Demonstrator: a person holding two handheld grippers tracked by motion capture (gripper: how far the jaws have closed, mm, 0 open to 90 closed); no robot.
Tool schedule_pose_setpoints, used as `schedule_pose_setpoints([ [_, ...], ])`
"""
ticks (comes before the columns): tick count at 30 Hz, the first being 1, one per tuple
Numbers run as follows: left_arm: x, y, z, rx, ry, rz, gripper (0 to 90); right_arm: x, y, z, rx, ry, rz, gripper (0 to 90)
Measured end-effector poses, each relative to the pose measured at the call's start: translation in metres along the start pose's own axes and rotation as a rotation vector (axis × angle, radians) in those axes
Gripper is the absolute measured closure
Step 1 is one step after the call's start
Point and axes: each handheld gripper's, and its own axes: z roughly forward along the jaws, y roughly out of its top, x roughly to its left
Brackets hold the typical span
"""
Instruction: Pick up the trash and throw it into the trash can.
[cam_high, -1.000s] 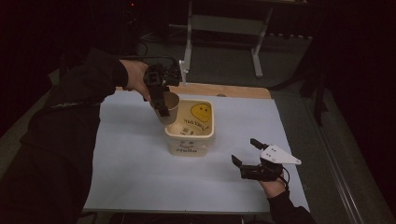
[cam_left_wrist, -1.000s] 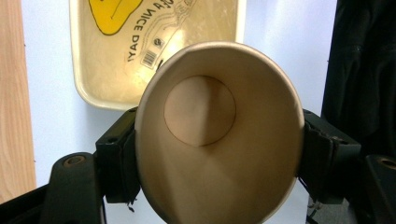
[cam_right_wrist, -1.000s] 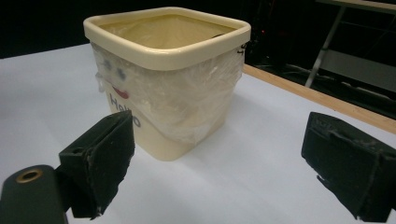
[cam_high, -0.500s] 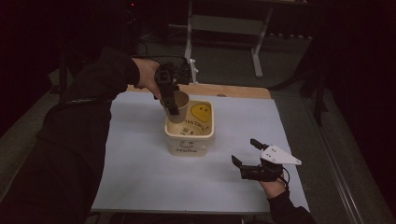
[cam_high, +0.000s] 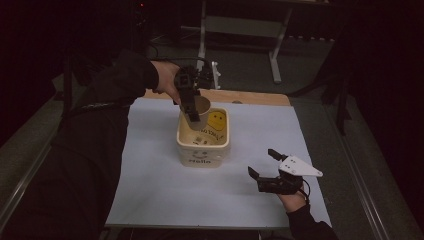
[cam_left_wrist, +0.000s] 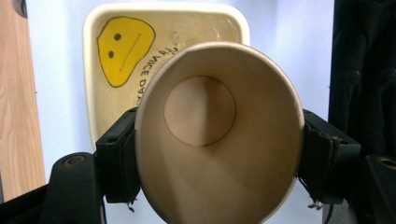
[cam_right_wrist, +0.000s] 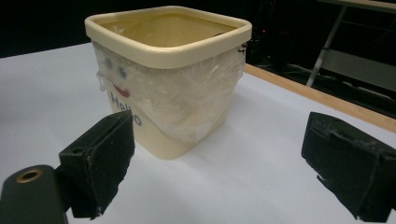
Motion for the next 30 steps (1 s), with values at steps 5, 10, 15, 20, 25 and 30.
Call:
schedule_pose_setpoints([
  [5, 0.005, 0.005, 0.004, 0.006, 0.000, 0.002, 27.6, 0.000, 0.000, 0.000, 0.002, 0.002, 0.005, 9.5],
  [10, 0.009, 0.008, 0.007, 0.016, 0.006, 0.004, 27.6, 0.000, -0.001, 0.000, 0.003, 0.004, 0.004, 9.5],
  [15, 0.013, 0.007, 0.009, 0.021, 0.009, -0.001, 26.1, 0.000, -0.001, 0.000, 0.002, 0.005, 0.000, 9.5],
  [20, 0.019, 0.011, 0.011, 0.020, 0.023, -0.042, 3.5, -0.001, -0.001, 0.000, 0.005, 0.006, 0.003, 9.5],
  [25, 0.021, 0.012, 0.010, -0.005, 0.021, -0.087, 0.4, 0.000, -0.001, 0.001, 0.007, 0.011, 0.000, 9.5],
  [30, 0.023, 0.007, 0.012, -0.060, 0.039, -0.132, 0.3, 0.000, 0.000, 0.000, 0.003, 0.007, -0.001, 9.5],
])
